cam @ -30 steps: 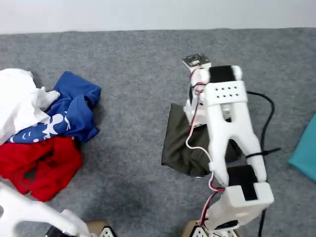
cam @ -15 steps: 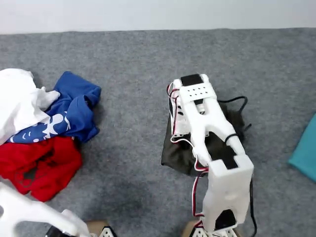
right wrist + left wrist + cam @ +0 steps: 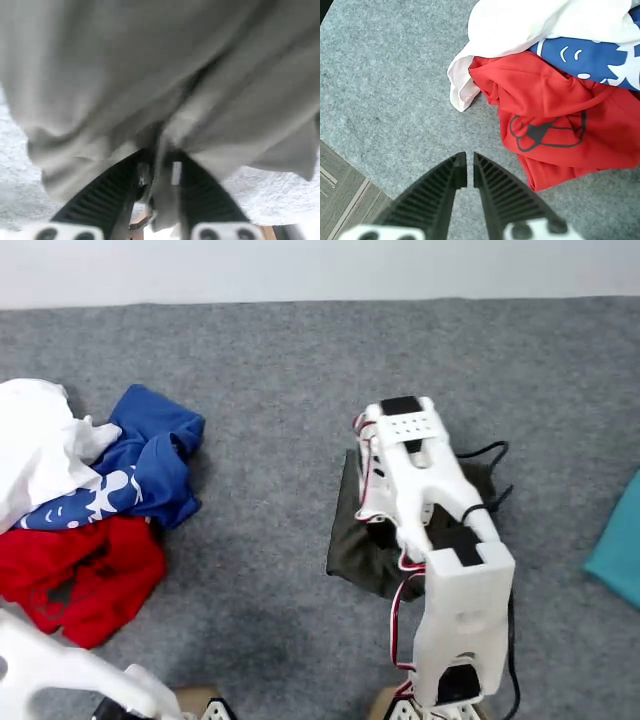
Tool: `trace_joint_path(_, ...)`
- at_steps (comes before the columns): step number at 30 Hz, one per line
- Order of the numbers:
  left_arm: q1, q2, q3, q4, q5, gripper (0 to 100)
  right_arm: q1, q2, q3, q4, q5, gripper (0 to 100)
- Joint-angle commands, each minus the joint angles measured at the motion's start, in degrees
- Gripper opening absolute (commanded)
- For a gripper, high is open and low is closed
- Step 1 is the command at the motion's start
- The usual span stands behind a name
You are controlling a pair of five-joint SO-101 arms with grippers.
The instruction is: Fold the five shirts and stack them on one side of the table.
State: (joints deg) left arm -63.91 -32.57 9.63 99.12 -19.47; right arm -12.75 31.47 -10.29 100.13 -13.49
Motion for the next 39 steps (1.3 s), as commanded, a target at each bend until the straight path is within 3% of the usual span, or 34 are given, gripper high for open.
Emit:
trace_joint_path(1, 0.2, -1.6, -2.6, 1.2, -0.4, 3, 3.7, -1.0, -0.3, 2.4, 1.6, 4.2)
trace_joint_path(14, 0.4, -1.6, -2.6, 1.2, -0.4, 3, 16.2, -11.6, -0.3, 2.3, 13.5, 0.9)
trace_joint_path(28, 0.4, -1.6, -2.6, 1.2, -0.4, 3, 31.7, -11.4, -0.1, 0.0, 25.7, 0.9)
trace_joint_path(39, 0.4, -1.6, -2.6, 1.2, -0.4, 3, 37.8, -2.2, -0.1, 0.3, 27.8, 0.9)
